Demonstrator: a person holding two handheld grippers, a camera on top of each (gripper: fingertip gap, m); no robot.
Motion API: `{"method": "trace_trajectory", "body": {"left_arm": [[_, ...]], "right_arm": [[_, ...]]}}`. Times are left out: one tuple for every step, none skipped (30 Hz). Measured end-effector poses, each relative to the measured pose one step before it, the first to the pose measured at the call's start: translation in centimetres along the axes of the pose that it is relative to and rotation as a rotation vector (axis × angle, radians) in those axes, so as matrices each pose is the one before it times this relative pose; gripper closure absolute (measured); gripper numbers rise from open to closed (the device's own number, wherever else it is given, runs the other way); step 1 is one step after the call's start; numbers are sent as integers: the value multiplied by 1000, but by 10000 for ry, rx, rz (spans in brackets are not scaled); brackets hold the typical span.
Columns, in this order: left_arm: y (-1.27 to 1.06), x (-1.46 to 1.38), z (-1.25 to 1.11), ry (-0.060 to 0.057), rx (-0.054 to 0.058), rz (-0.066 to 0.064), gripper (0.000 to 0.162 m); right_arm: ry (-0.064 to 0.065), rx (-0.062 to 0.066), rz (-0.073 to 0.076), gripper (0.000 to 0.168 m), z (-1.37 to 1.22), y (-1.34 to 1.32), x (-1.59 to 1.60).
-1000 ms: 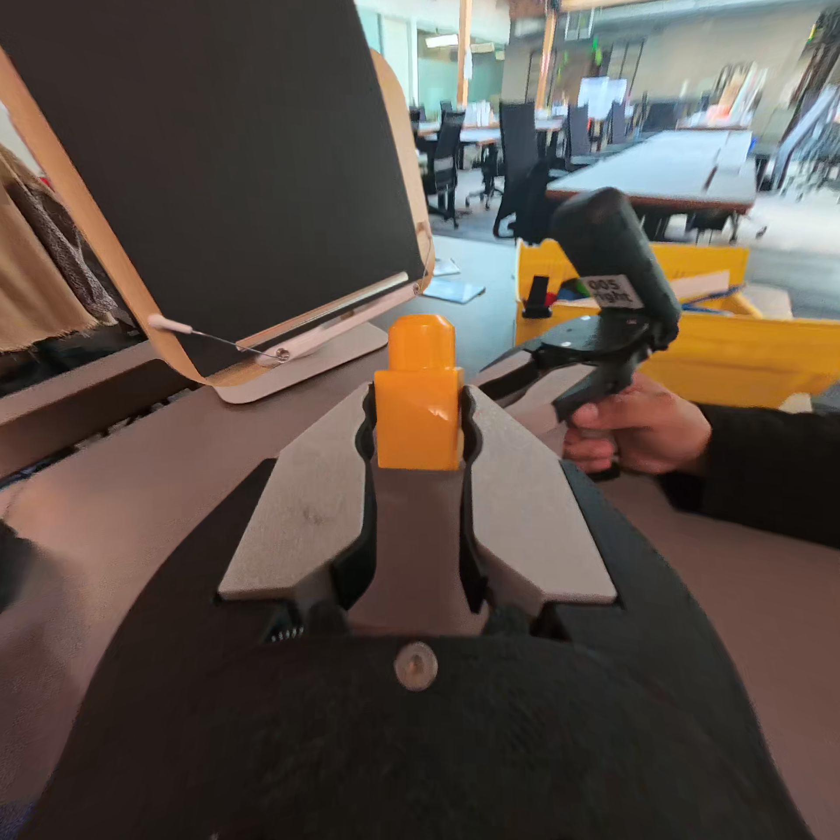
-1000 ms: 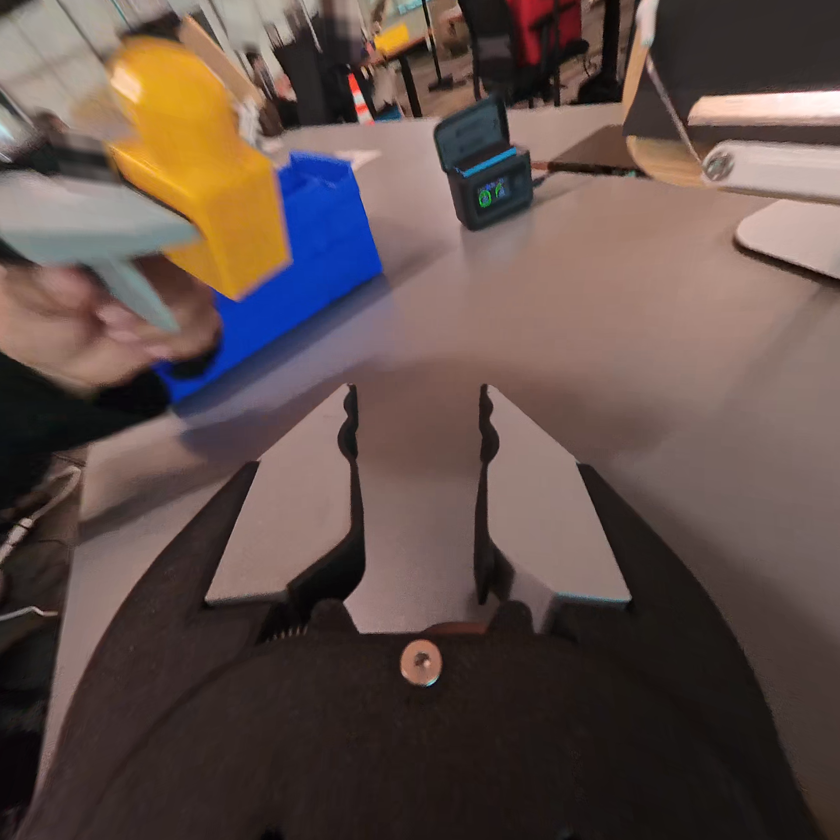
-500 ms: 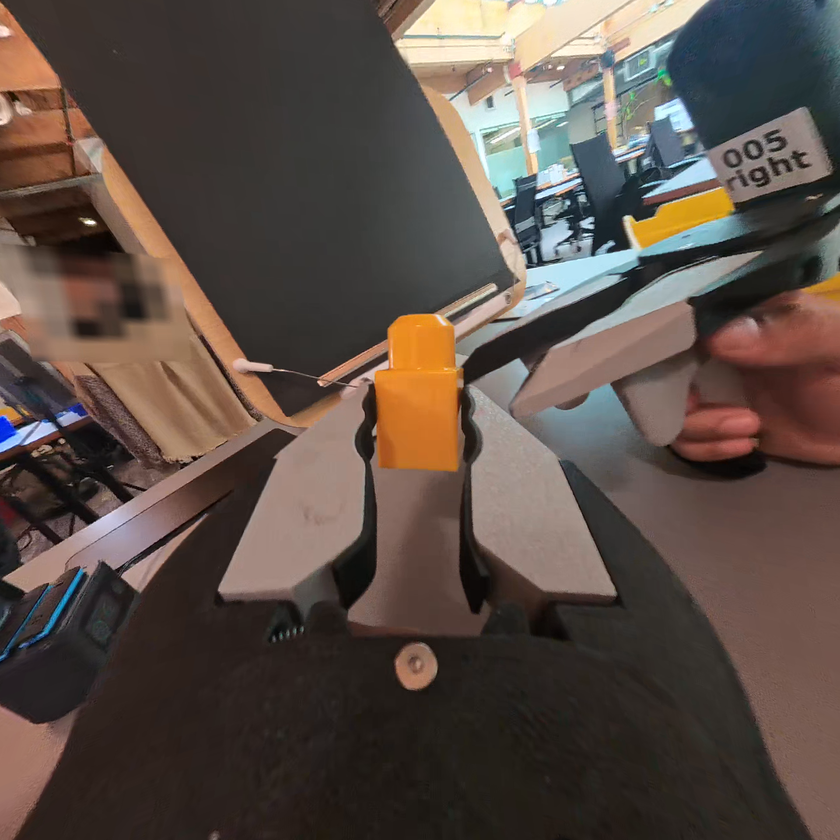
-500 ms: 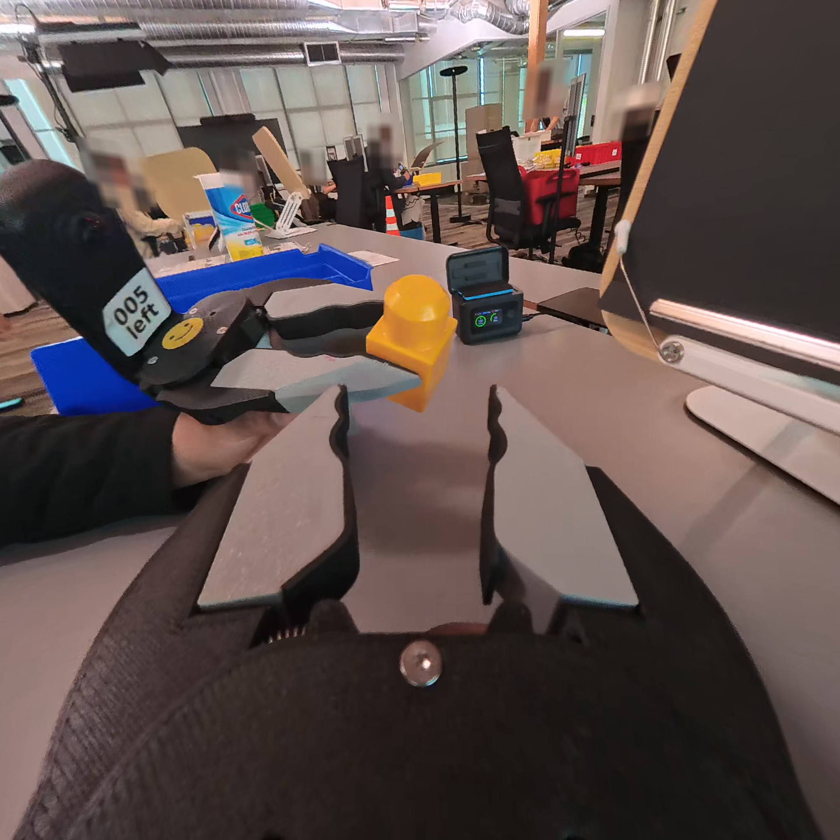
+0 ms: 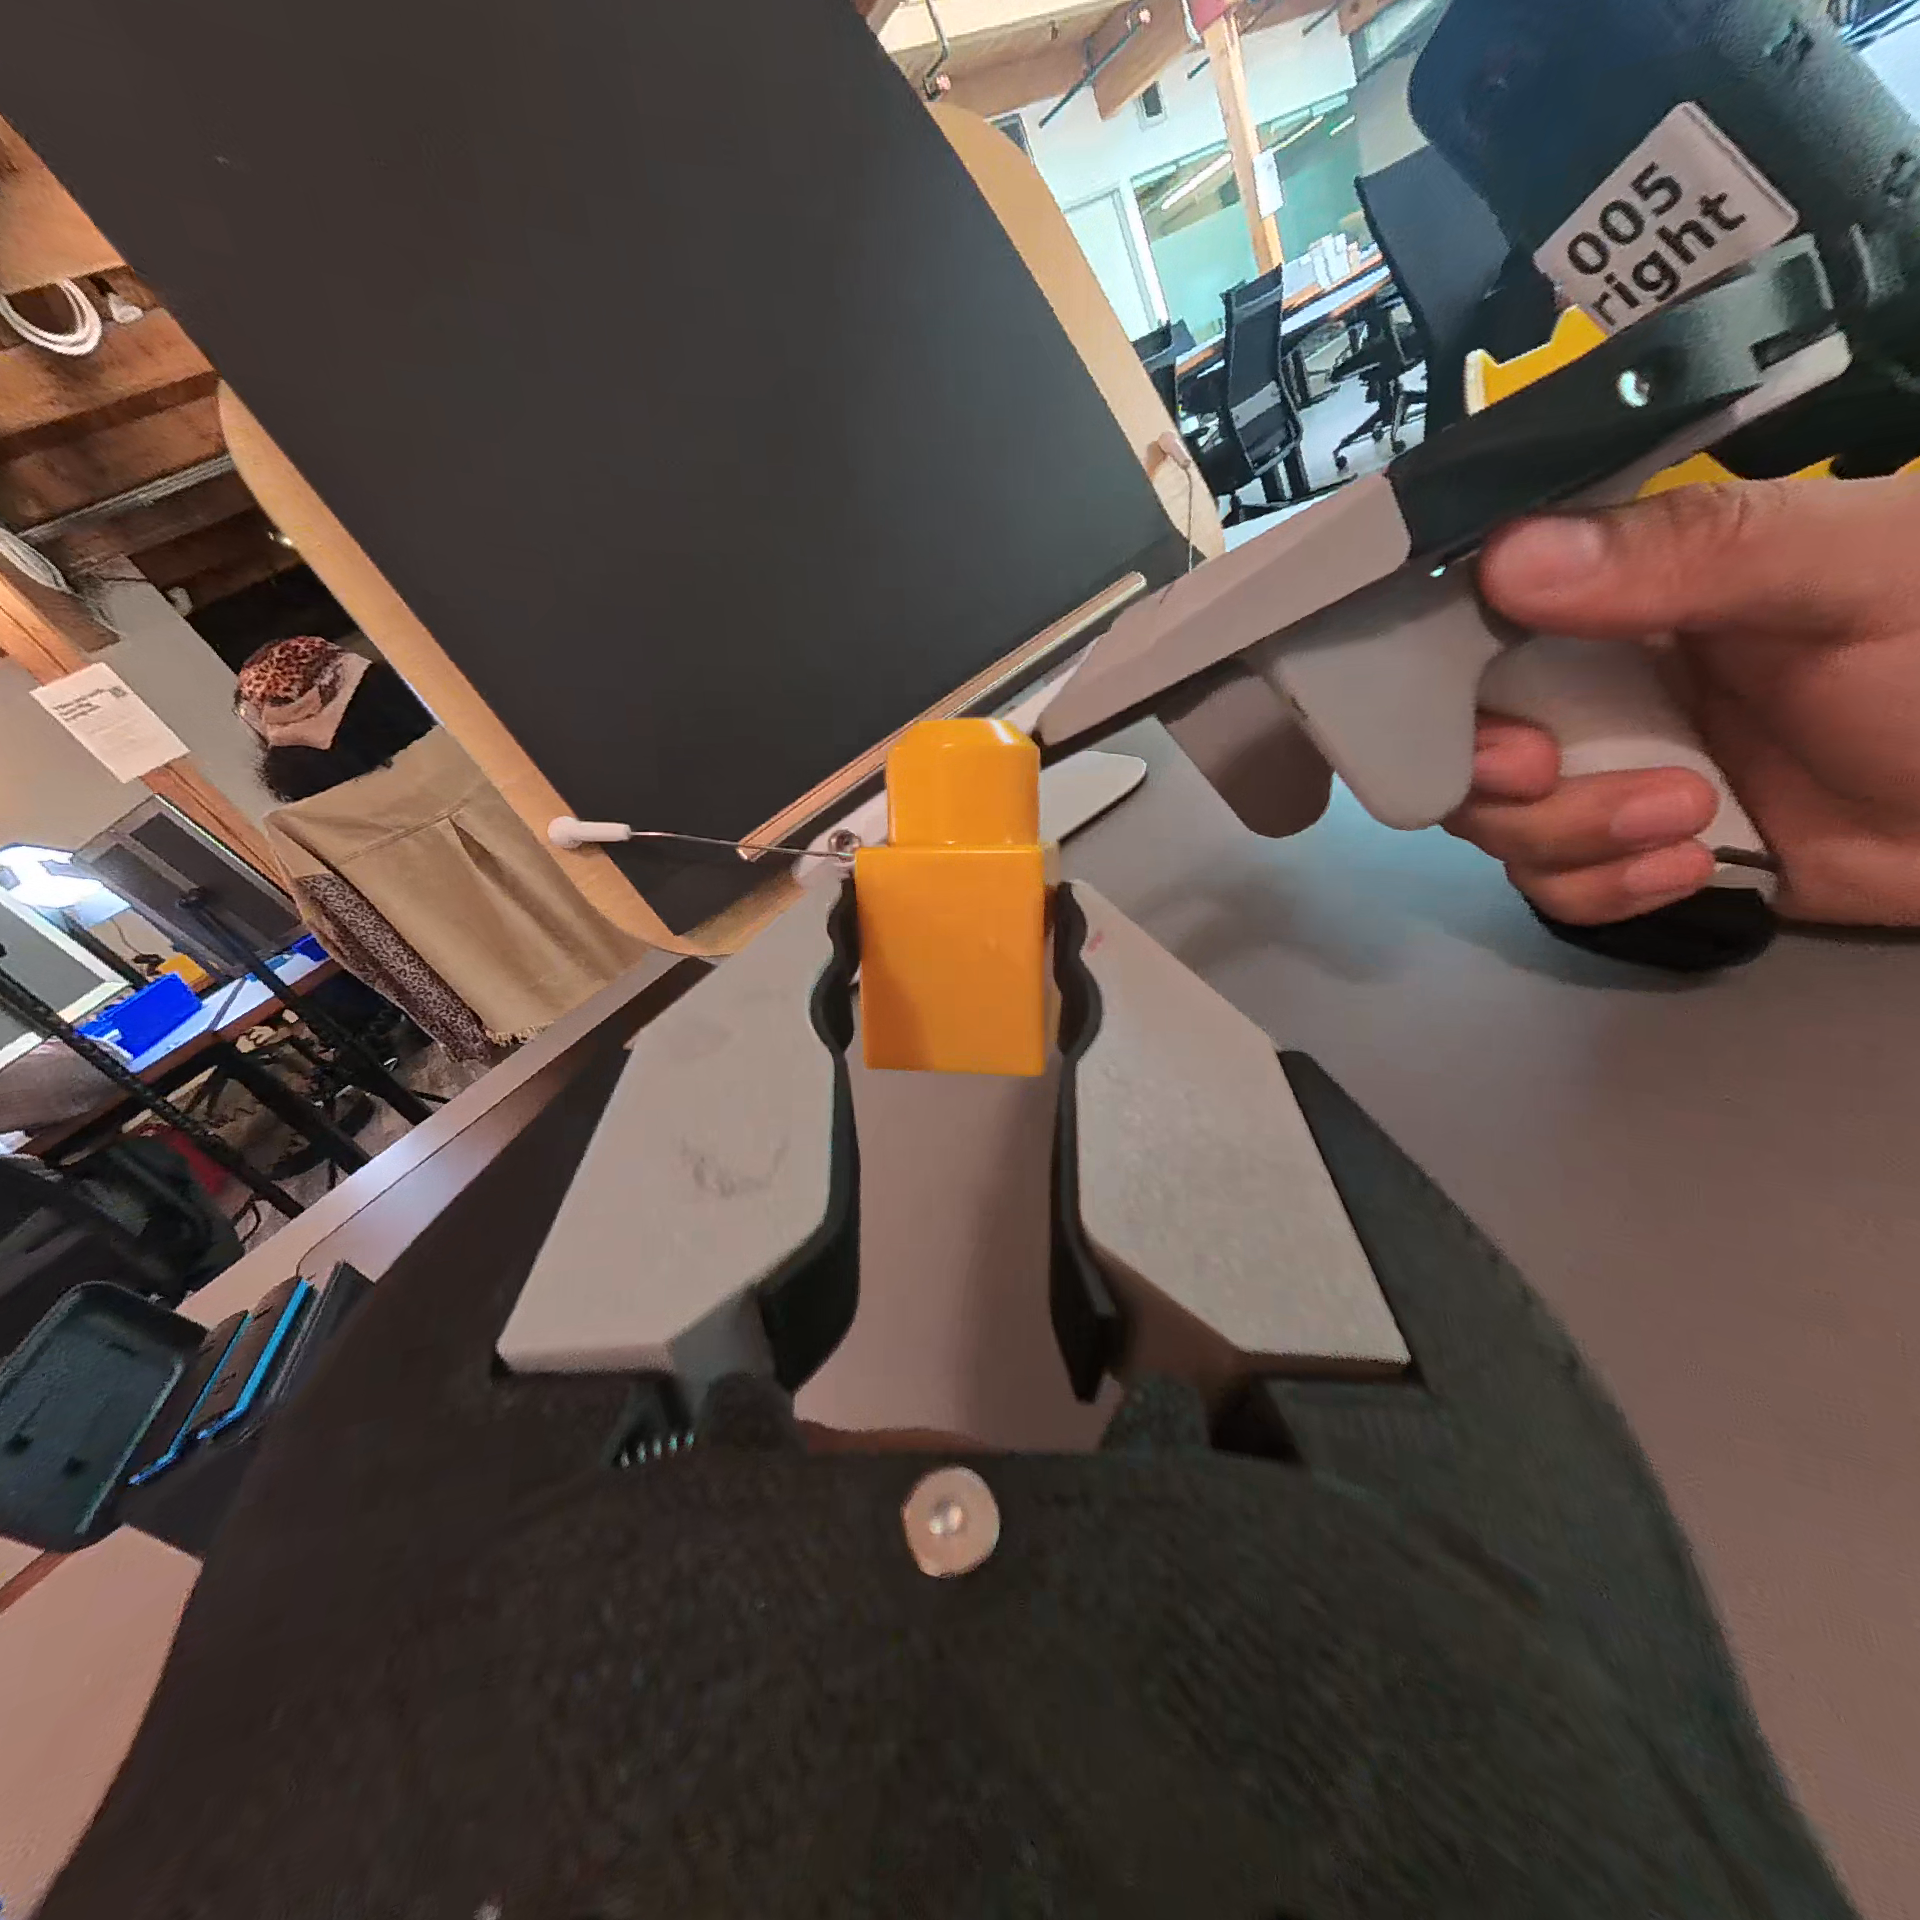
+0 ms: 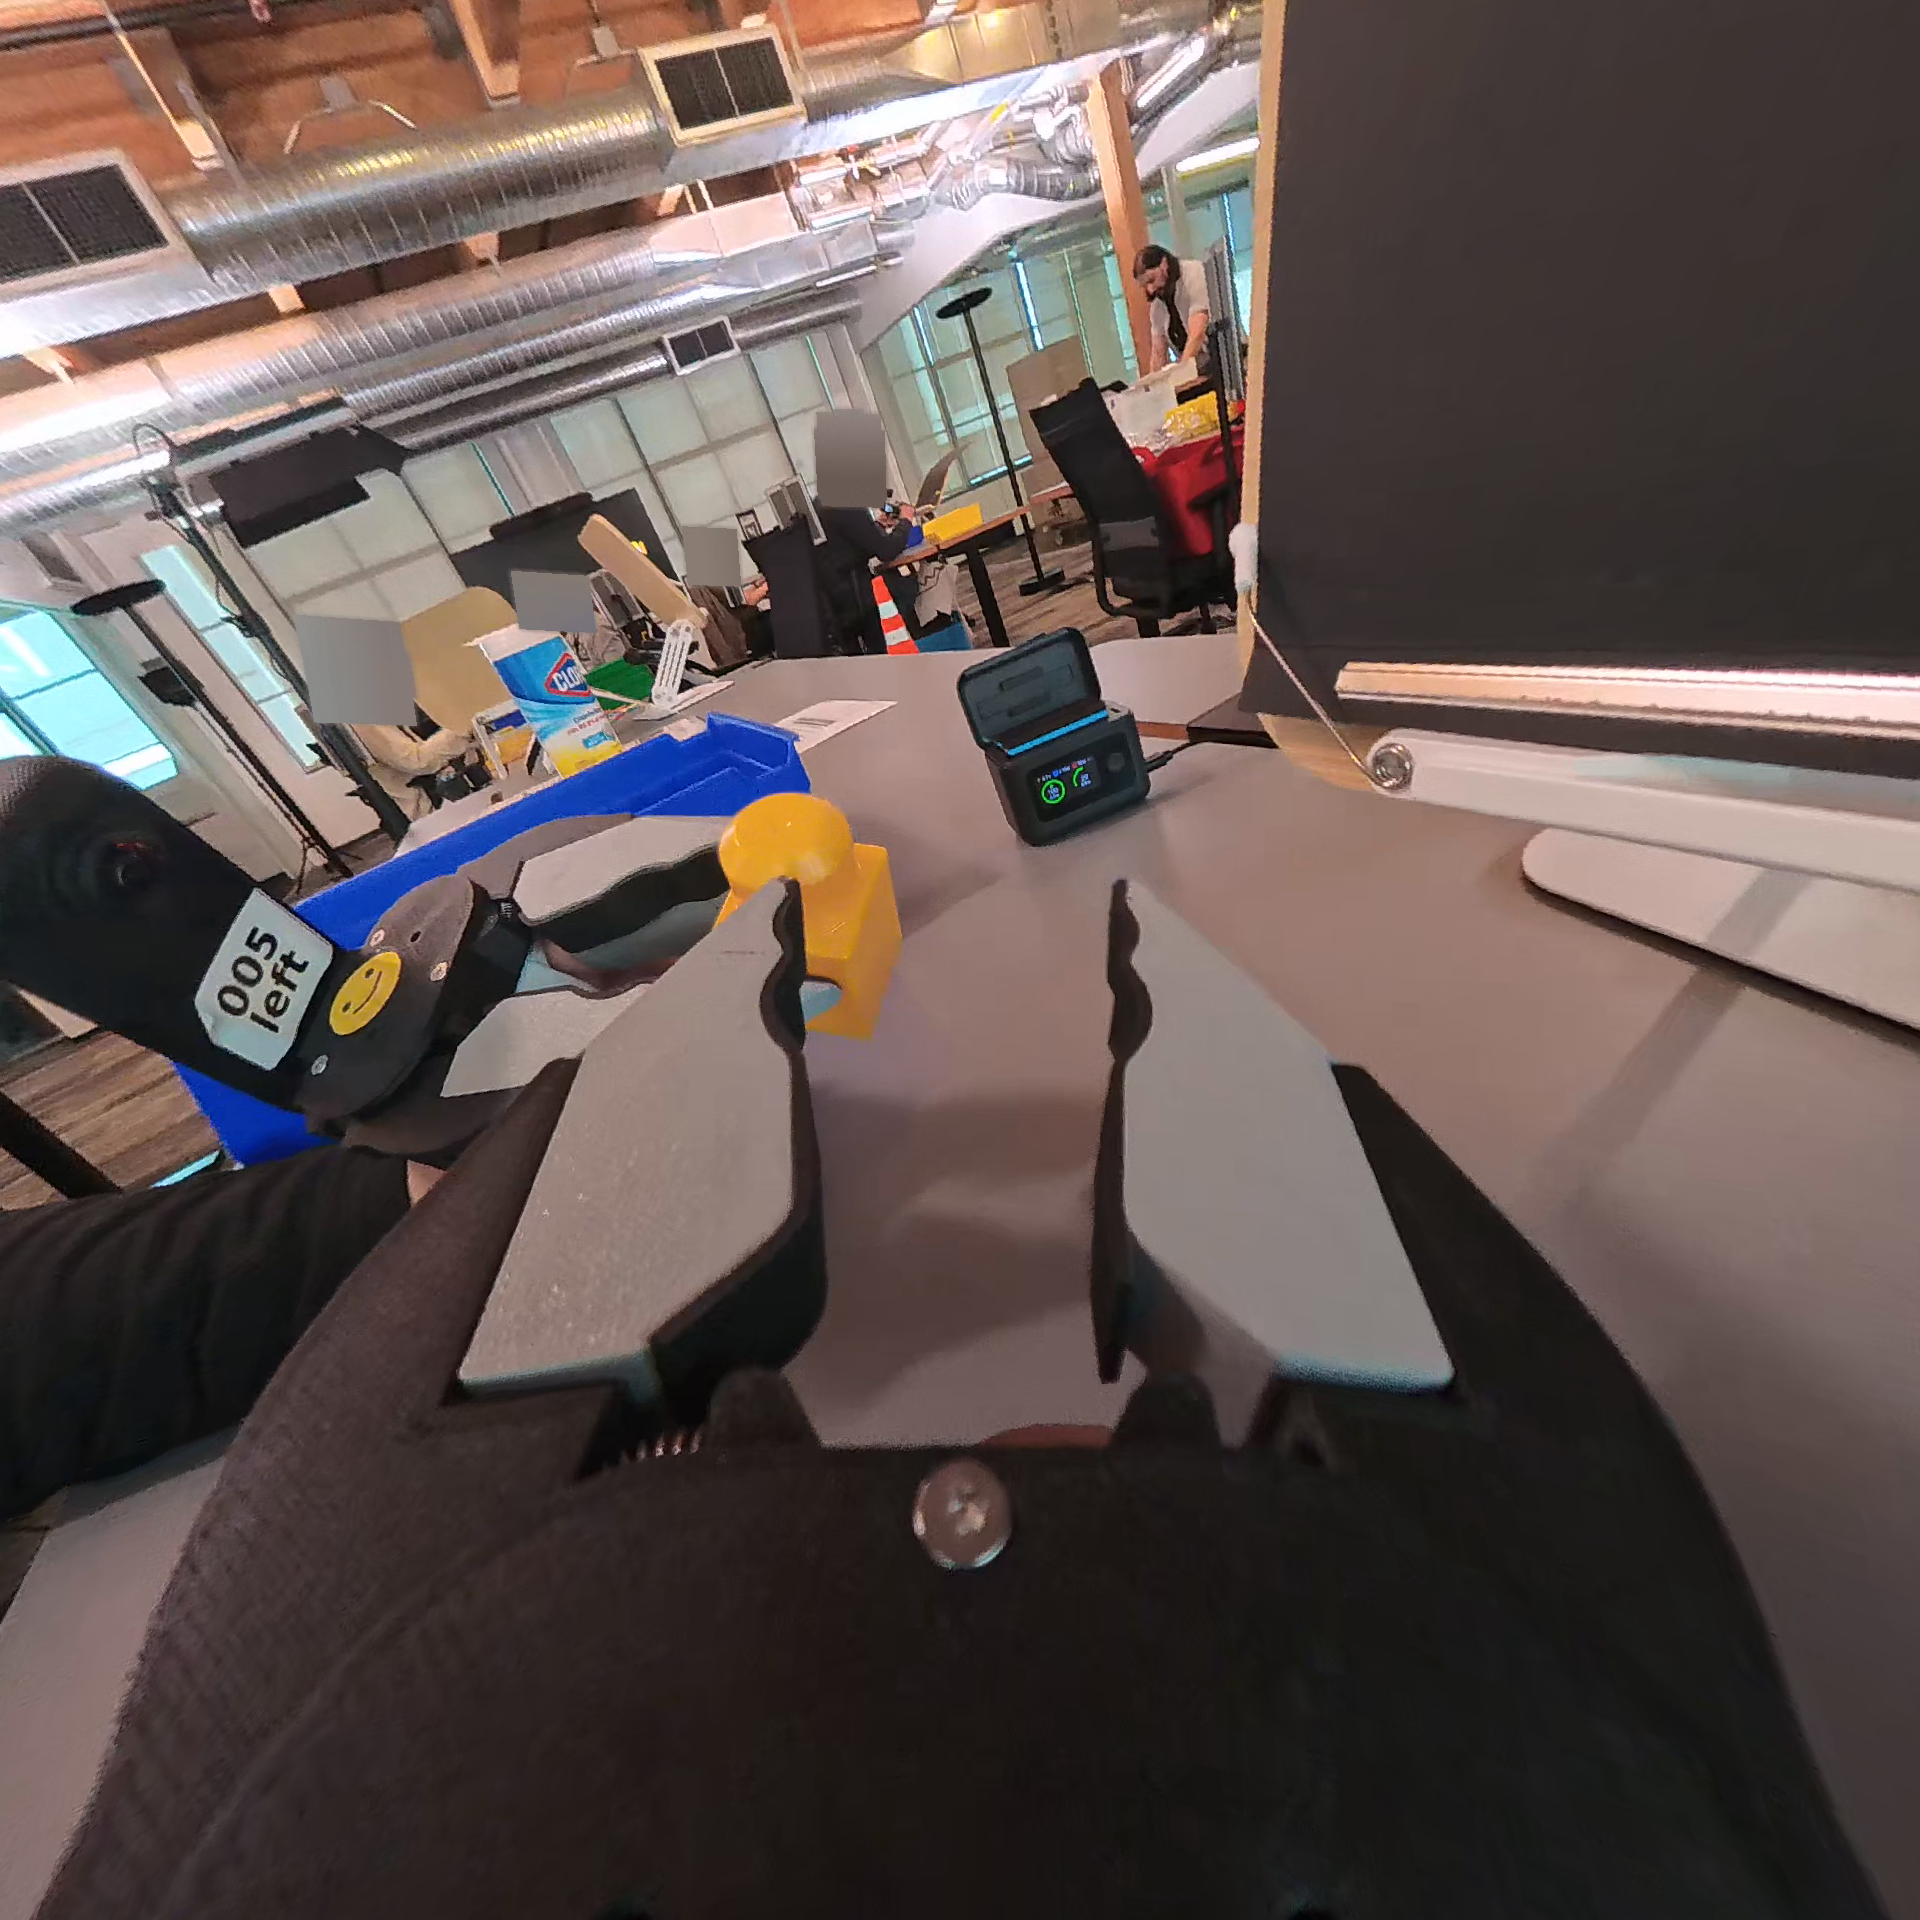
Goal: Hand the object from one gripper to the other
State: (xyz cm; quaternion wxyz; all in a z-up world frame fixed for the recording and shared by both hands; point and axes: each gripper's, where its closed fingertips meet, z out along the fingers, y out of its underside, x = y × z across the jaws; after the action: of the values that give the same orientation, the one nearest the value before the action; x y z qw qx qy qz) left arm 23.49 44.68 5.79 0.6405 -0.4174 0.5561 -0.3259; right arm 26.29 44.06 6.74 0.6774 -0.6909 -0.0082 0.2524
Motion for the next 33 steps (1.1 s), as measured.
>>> {"method": "trace_trajectory", "body": {"left_arm": [[-66, 66, -64, -31, 8, 61, 127], [-68, 71, -61, -24, 22, 47, 127], [-6, 19, -48, -42, -12, 41, 127], [-10, -104, -49, -101, -5, 52, 127], [-32, -102, -45, -77, 18, 34, 127], [35, -32, -21, -3, -1, -25, 127], [78, -77, -1, -16, -30, -52, 127], [50, -132, -1, -54, -9, -22, 127], [33, -92, -1, -21, 3, -15, 127], [27, -25, 18, 13, -7, -16, 127], [14, -19, 15, 2, 2, 14, 127], [8, 0, 20, -7, -4, 45, 127], [2, 10, 8, -7, 1, 58, 127], [-30, 5, 11, -20, 10, 58, 127], [-35, -2, 9, -19, 15, 36, 127], [-29, -39, 6, -25, 11, 11, 127], [-20, -81, 2, -40, 9, -5, 127], [-34, -85, 4, -30, 19, -14, 127], [-32, -68, -11, -13, 22, -23, 127], [-10, -50, 1, -5, 12, -18, 127], [-2, -40, 0, -12, 8, 4, 127], [-12, -41, 6, -21, 9, 16, 127], [-22, -30, -2, -14, 10, 5, 127], [-26, 1, 0, 1, 13, -8, 127], [-25, 2, -16, -10, 11, -4, 127], [-16, -2, -11, -8, 5, 8, 127], [0, -15, -14, -11, -3, 8, 127], [-12, -21, -22, -21, 3, 6, 127], [-25, -9, -24, -5, 9, -1, 127], [7, -2, -27, -4, -8, -1, 127], [-14, -57, -45, -42, 1, 22, 127], [-59, -54, -54, -40, 21, 33, 127], [-58, -23, -42, -22, 25, 33, 127]], "right_arm": [[21, -53, 60, 112, -73, 127, -19], [1, -34, 48, 112, -74, 88, -60], [6, -11, 16, 112, -81, 25, -64], [0, 9, -4, 112, -59, -6, -78], [-10, 17, -6, 112, -56, -39, -90], [-3, 12, -6, 112, -32, -26, -67], [9, -12, -11, 112, 10, 24, -27], [18, -51, -16, 112, 45, 89, -4], [8, -65, -23, 113, 76, 117, -4], [-7, -55, -34, 113, 94, 103, -47], [-23, -47, -54, 113, 89, 90, -83], [-19, -55, -78, 113, 108, 93, -99], [-1, -62, -102, 113, 115, 100, -86], [0, -53, -115, 113, 119, 92, -96], [-14, -46, -113, 113, 124, 60, -123], [-7, -37, -106, 113, 127, 43, -110], [31, -1, -97, 113, 119, 0, -30], [37, 22, -76, 112, 101, -21, -2], [6, -6, -36, 112, 116, 43, -18], [-19, -43, 7, 112, 100, 98, -23], [-31, -41, 24, 112, 84, 101, -34], [-31, -30, 17, 112, 55, 80, -46], [-13, -21, -7, 112, 28, 45, -36], [21, 1, -38, 112, -8, 5, -2], [44, 16, -52, 112, -26, -32, 23], [30, 8, -35, 112, -16, -17, 11], [16, 1, -4, 111, -14, 13, 12], [18, 13, 15, 111, -26, -10, 25], [21, 21, 17, 111, -21, -21, 27], [17, 18, 12, 111, -28, -33, 8], [10, 14, 7, 111, -15, -14, -11], [7, 9, 5, 110, -18, -7, -12], [5, -1, 3, 110, 1, 0, -28]]}}
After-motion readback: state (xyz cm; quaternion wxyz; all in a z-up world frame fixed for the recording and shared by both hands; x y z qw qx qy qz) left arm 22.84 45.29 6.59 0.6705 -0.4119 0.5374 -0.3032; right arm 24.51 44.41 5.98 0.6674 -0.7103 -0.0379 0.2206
